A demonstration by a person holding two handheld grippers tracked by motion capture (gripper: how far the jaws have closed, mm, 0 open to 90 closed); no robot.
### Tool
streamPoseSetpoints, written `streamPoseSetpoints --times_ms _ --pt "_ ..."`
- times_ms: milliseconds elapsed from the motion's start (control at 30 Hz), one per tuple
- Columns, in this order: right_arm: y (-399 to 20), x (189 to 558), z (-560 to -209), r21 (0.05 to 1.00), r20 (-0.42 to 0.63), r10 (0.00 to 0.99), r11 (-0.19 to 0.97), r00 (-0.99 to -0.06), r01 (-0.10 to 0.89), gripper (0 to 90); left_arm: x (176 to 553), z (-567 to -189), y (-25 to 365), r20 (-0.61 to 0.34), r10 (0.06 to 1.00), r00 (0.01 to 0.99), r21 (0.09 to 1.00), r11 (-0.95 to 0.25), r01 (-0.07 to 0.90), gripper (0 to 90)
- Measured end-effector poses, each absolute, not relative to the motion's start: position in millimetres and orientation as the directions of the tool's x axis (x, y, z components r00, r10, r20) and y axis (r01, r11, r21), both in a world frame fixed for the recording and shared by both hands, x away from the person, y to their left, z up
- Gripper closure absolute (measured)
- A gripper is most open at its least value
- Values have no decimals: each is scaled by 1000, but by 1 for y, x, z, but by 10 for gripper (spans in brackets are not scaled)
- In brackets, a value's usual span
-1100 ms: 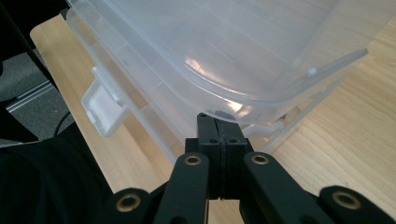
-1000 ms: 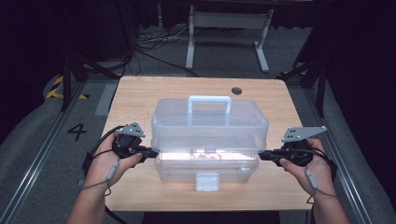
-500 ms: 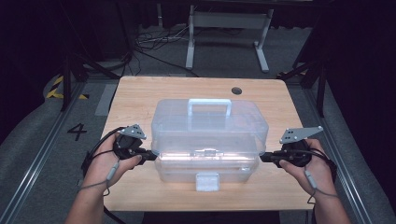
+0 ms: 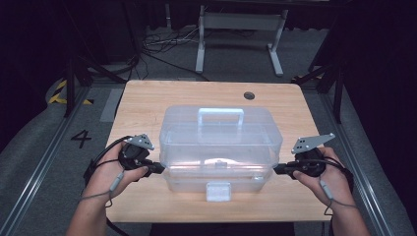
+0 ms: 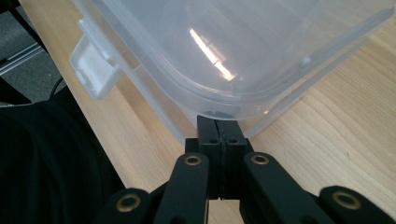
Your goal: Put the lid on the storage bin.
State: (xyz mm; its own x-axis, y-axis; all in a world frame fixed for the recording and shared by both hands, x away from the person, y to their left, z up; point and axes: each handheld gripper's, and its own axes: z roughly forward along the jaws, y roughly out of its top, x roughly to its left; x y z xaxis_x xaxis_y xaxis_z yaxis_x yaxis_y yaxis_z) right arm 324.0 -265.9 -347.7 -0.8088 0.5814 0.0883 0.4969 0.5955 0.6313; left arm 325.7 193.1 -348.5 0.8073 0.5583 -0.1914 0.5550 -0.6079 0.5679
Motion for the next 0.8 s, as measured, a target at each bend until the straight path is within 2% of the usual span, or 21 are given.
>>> streamPoseSetpoints --times_ms 800 --pt "-263 326 -357 555 94 562 656 -822 512 900 324 -355 192 -217 514 830 499 -672 547 890"
